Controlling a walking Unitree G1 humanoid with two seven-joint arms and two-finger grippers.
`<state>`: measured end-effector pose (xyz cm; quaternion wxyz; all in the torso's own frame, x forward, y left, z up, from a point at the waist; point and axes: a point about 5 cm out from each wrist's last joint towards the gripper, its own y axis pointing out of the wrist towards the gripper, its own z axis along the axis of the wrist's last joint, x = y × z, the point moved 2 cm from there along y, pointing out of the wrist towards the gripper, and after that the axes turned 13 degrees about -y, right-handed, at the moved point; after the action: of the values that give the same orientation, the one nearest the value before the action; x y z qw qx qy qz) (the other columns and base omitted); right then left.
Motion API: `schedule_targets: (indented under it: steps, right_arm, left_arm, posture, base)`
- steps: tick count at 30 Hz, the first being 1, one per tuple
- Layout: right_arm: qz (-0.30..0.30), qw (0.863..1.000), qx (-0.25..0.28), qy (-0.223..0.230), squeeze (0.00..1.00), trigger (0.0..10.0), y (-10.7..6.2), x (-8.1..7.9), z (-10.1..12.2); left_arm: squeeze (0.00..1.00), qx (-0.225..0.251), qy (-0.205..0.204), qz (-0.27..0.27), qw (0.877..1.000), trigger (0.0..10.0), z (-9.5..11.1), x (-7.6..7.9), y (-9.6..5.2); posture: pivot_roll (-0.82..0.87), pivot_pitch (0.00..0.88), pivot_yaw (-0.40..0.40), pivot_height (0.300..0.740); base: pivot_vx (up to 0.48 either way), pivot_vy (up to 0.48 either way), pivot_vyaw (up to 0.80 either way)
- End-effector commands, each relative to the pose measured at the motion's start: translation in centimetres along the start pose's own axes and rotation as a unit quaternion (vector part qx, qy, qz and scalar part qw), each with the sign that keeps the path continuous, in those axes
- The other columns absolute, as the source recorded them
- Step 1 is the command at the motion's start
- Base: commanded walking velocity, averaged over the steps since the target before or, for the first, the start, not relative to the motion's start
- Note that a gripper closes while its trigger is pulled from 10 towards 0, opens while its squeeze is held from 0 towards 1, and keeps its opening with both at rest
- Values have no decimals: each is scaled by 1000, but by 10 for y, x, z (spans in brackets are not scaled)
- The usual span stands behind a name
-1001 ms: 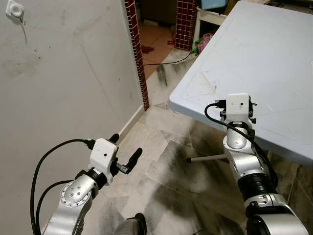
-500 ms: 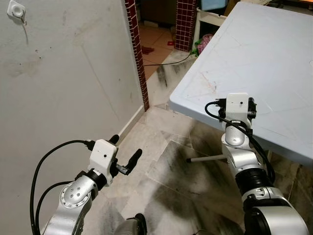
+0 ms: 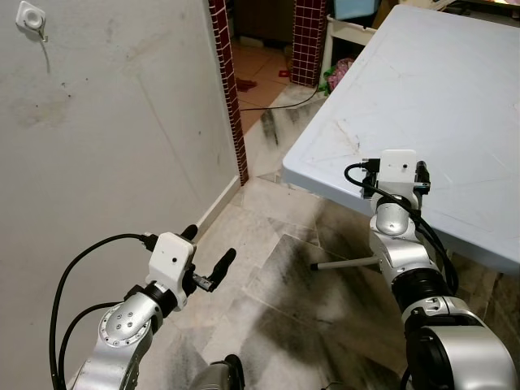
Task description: Hang keys on a hook
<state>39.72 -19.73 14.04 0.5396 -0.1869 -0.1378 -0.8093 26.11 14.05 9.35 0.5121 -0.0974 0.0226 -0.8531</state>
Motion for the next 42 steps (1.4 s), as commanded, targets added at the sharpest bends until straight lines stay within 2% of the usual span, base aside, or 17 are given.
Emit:
schedule_targets:
  steps: [1,7,25,42]
  right_arm:
    - [3,1000,-16,5,0,0,1,1,-5]
    - [-8,1000,-22,5,0,0,5,6,-4]
    - [-13,997,-51,63,0,0,1,4,-16]
    - [-13,995,-60,77,0,0,2,7,-20]
  left_arm:
    - [0,-4,1,2,1000,10000,-1,-1,-4]
    - [0,-5,1,2,1000,10000,-1,-1,-5]
    - [0,-7,-2,-1,1000,10000,-1,2,-4]
    - [0,-7,-5,-1,1000,10000,-2,4,-4]
  posture:
    - [50,173,98,740]
    - [52,174,100,740]
    - [48,177,102,740]
    - [48,177,102,740]
  base:
    - [0,0,0]
    - [0,0,0]
    - [0,0,0]
    - [0,0,0]
